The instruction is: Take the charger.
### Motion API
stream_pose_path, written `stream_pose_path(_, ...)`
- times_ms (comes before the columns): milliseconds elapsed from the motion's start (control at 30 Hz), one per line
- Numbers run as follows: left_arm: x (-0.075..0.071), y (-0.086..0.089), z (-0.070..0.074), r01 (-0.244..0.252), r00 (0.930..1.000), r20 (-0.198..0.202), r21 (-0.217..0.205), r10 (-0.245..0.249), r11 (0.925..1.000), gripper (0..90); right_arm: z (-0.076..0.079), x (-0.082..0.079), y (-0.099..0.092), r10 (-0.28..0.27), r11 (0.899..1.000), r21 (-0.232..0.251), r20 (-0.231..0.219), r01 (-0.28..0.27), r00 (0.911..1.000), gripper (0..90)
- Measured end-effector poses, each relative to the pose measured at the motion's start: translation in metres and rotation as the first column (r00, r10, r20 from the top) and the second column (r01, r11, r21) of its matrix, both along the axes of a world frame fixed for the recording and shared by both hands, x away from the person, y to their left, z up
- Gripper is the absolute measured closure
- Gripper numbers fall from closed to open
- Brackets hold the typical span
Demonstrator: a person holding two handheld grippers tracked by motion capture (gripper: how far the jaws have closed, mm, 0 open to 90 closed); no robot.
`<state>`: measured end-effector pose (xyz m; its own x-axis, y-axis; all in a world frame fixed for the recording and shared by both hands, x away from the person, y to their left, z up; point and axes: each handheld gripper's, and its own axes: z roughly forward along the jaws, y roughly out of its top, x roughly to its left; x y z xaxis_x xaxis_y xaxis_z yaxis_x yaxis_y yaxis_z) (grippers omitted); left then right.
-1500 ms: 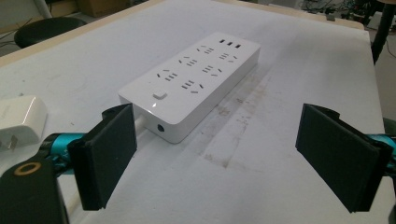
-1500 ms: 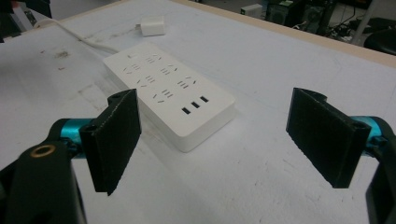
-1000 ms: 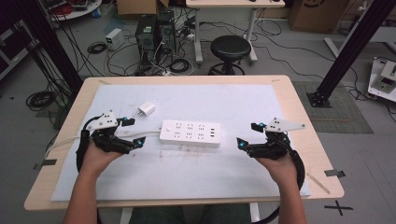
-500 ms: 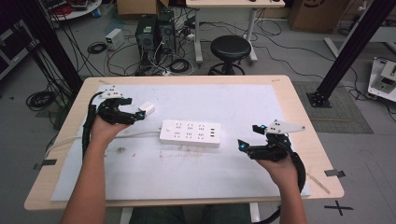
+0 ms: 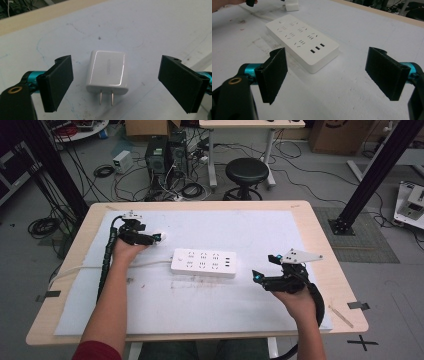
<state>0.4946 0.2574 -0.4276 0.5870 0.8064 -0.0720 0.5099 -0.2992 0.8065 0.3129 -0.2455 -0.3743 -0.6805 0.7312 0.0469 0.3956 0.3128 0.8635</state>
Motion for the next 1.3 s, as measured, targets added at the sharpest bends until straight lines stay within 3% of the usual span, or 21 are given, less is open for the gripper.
stream_pose_path(233,0.006,-0.009,-0.012,0.022,0.9997,0.008,0.052,-0.022,0.9984,12.7,-0.002,0.002,0.004,0.001,1.0,-0.003,-0.01,-0.001,1.0,18.3)
stream_pose_path(367,0.007,-0.011,-0.013,0.018,0.9997,0.014,0.056,-0.019,0.9983,13.8,-0.002,0.002,0.006,0.005,1.0,-0.001,-0.008,-0.005,1.0,18.3)
stream_pose_path(600,0.014,-0.014,-0.023,0.015,0.999,-0.043,0.101,-0.011,0.9947,16.1,-0.001,0.0,0.005,0.002,1.0,-0.003,-0.002,-0.002,1.0,18.3)
stream_pose_path(867,0.017,-0.02,-0.016,0.029,0.9993,-0.024,0.106,-0.027,0.9939,21.5,-0.001,-0.003,0.001,-0.011,1.0,-0.003,-0.003,0.011,0.9999,18.3)
stream_pose_path(1300,0.019,-0.016,-0.02,0.022,0.9985,-0.052,0.119,-0.016,0.9926,33.2,0.001,-0.003,0.002,-0.011,1.0,-0.003,-0.005,0.011,0.9999,18.3)
